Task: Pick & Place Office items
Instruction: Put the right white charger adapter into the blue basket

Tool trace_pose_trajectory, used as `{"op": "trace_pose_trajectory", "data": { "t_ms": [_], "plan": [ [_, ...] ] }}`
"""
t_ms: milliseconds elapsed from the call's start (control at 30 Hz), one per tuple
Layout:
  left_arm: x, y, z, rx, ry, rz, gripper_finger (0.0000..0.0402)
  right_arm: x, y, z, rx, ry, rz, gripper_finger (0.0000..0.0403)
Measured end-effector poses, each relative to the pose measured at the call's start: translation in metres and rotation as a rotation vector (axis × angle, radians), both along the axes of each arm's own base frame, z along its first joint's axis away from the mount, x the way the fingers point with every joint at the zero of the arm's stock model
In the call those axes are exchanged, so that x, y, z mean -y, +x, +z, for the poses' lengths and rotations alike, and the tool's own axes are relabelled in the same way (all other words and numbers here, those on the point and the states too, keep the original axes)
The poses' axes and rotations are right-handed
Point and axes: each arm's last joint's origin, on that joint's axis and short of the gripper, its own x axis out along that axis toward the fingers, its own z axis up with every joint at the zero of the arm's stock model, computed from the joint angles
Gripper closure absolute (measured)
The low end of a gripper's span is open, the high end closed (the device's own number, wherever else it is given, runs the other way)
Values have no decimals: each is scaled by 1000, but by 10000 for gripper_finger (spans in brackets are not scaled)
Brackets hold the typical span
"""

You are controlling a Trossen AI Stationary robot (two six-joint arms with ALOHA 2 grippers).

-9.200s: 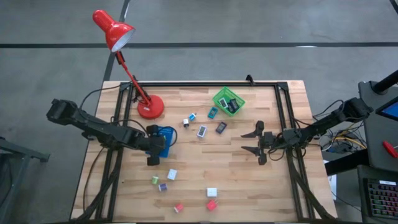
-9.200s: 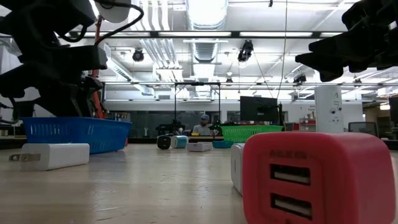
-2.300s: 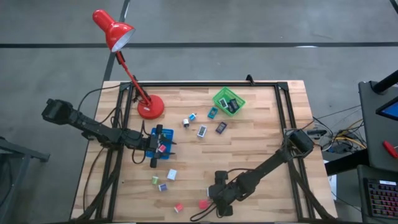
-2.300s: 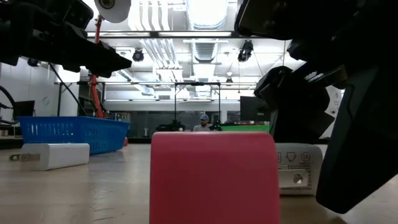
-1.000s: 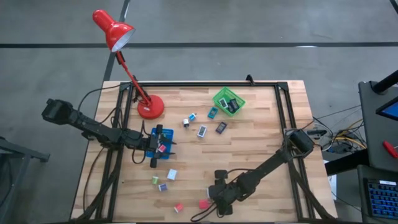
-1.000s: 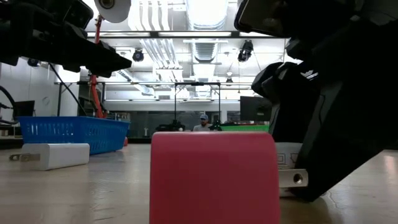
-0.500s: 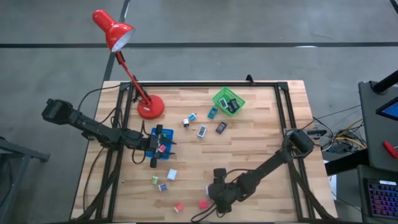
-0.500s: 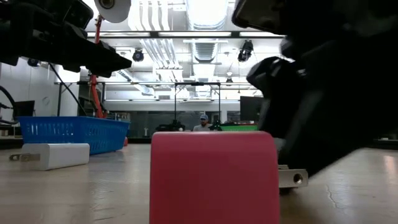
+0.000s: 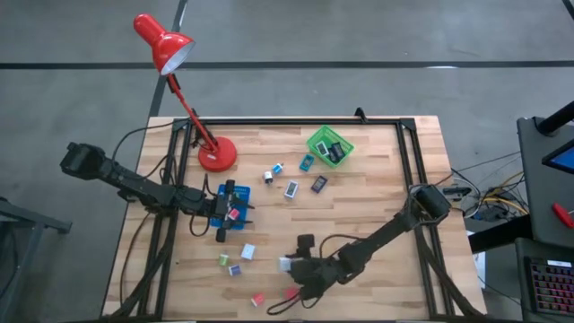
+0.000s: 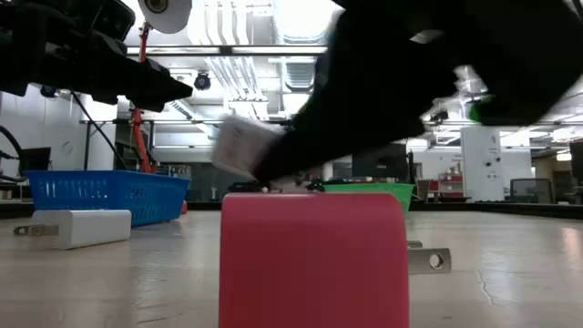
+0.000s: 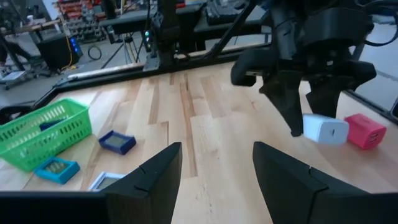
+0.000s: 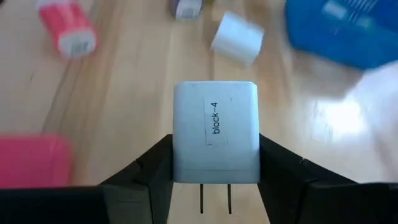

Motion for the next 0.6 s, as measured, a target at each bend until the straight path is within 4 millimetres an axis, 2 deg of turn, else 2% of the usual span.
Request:
{"op": "trace_pose_trajectory", "data": {
  "t_ms": [333, 600],
  "plan": [
    [3, 0, 4, 41, 5, -92, 202, 28, 31, 18, 196, -90, 47, 229],
    [4, 0, 4, 42, 8, -124, 202, 45, 45, 29, 309, -74, 87, 229]
  ]
}}
